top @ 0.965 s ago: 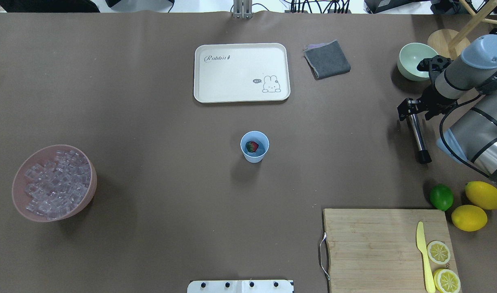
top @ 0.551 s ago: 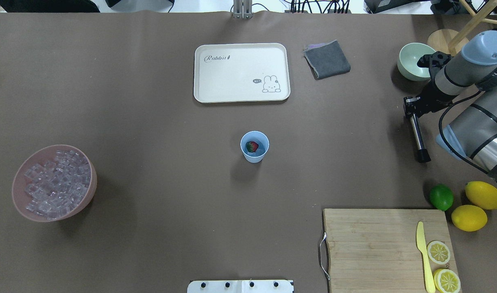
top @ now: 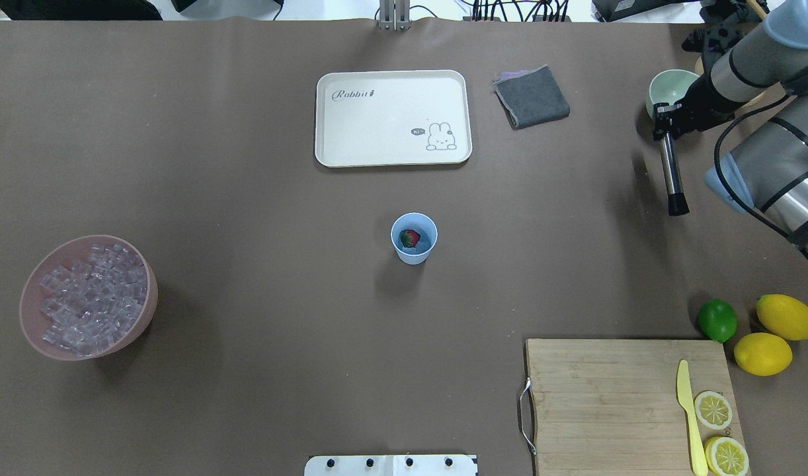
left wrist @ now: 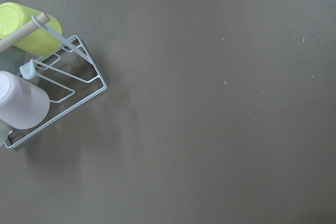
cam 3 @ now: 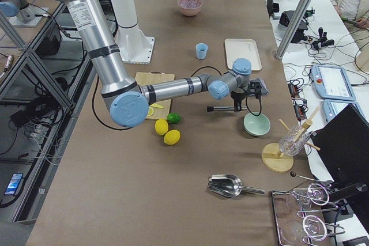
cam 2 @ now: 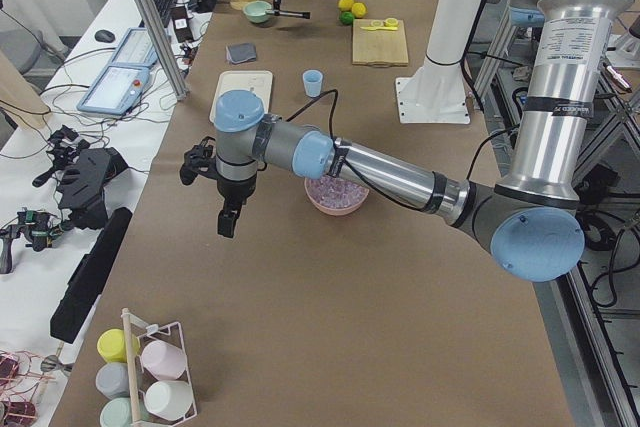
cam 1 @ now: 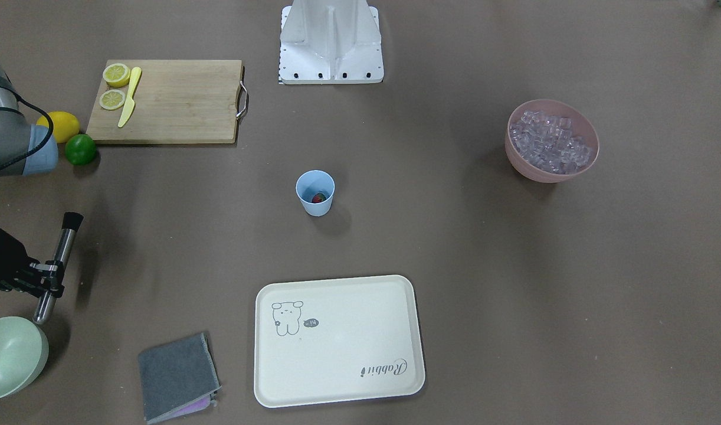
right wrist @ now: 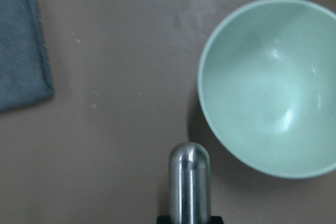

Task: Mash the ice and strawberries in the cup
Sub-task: 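Grasp the muddler's steel end with the right gripper and lift it upright, then carry the upright muddler with the right gripper above the light-blue cup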

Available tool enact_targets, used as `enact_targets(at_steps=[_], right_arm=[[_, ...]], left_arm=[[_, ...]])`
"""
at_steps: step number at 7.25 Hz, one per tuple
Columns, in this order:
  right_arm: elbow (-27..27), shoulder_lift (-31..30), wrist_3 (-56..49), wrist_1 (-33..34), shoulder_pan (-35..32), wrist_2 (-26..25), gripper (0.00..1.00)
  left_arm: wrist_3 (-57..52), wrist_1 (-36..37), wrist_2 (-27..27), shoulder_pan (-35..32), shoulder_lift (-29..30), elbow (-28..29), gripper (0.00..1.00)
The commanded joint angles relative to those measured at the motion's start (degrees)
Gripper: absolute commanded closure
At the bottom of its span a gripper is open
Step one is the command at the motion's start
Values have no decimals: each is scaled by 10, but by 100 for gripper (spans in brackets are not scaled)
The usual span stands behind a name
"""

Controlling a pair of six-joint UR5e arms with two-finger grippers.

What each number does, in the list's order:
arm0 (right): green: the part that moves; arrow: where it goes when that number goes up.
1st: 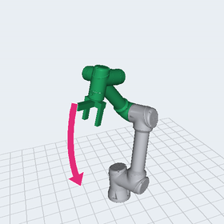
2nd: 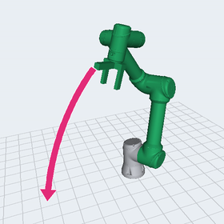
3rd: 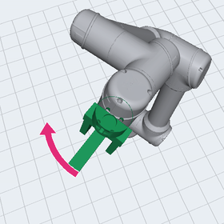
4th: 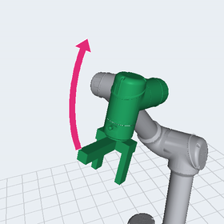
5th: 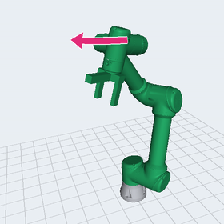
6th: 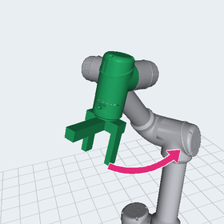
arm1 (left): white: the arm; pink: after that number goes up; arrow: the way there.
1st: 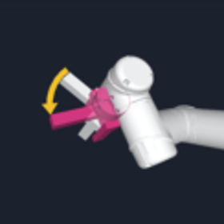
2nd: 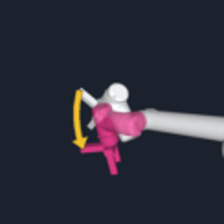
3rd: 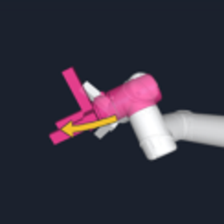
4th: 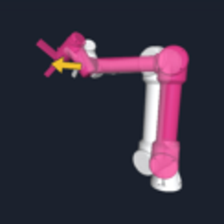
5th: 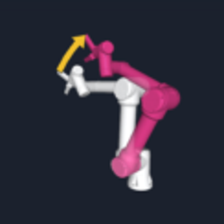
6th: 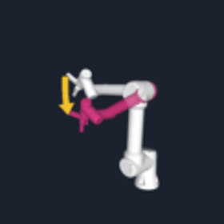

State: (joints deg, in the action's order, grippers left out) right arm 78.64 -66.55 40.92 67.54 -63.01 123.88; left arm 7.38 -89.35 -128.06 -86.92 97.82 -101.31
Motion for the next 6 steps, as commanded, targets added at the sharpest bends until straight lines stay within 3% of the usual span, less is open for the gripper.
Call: enact_targets(at_steps=[1, 4, 6], right_arm=[[33, 58, 2, -1, -7, -5, 100], [165, 92, 26, 0, 39, -39, 100], [257, 101, 67, -1, 98, -96, 100]], left_arm=[[0, 1, -1, 0, -2, 2, 2], [0, 1, -3, -2, -3, 22, 2], [0, 0, -4, -11, -10, 29, 2]])
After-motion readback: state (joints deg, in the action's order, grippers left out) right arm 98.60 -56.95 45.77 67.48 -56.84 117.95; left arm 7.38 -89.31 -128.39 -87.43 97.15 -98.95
